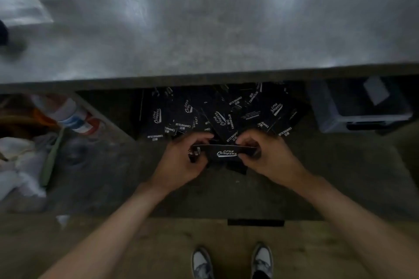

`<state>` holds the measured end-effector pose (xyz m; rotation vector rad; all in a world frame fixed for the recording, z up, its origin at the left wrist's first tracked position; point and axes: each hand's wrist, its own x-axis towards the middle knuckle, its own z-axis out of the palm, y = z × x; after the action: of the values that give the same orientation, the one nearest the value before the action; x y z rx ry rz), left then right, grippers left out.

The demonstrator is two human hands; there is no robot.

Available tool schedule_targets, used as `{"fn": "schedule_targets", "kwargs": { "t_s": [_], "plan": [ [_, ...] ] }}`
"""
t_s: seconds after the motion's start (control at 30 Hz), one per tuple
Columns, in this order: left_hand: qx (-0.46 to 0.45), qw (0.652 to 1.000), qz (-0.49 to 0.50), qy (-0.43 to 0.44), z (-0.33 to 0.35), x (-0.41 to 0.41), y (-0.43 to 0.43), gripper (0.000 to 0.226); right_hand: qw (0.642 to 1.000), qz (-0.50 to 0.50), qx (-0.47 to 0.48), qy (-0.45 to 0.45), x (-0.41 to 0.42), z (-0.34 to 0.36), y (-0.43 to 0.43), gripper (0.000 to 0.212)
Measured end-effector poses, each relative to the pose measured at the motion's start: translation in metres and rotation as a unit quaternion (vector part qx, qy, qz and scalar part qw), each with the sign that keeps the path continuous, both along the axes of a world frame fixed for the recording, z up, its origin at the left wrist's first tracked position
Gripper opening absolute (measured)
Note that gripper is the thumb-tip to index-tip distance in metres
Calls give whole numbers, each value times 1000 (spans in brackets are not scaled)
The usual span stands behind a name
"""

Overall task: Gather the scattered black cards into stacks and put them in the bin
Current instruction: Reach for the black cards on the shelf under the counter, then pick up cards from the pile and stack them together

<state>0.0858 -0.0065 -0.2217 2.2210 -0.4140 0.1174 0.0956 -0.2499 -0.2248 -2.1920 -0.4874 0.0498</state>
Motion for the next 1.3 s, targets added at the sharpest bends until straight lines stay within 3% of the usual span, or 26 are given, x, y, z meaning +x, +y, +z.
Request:
{"fn": "schedule_targets", "kwargs": {
  "t_s": [0.23,0.5,0.63,0.77,0.83,0.97,1.1,1.23,1.3],
  "plan": [
    [83,980,-157,-87,-56,18,14,35,993,118,-12,12,15,-31,-6,27],
    [181,947,-179,-194,-80,19,12,27,973,177,-107,-106,23,-35,-8,22],
    [178,939,-167,-241,-87,16,11,20,956,108,-160,-220,55,-25,-17,19],
    [164,943,-145,-250,-92,10,7,18,921,24,-376,-97,92,-24,-30,44],
    [164,946,-139,-243,-89,7,3,17,913,20,-402,-67,96,-29,-31,56],
    [169,944,-148,-241,-76,3,-10,12,917,-3,-386,-100,92,-33,-21,60],
    [164,943,-136,-255,-72,-1,-23,12,916,12,-371,-151,79,-40,-27,39],
    [135,951,-116,-253,-93,-3,-27,13,928,-8,-237,-287,69,-36,-44,22],
    [119,950,-104,-271,-95,-4,-20,15,948,14,-150,-281,62,-31,-45,18]
  ]
}}
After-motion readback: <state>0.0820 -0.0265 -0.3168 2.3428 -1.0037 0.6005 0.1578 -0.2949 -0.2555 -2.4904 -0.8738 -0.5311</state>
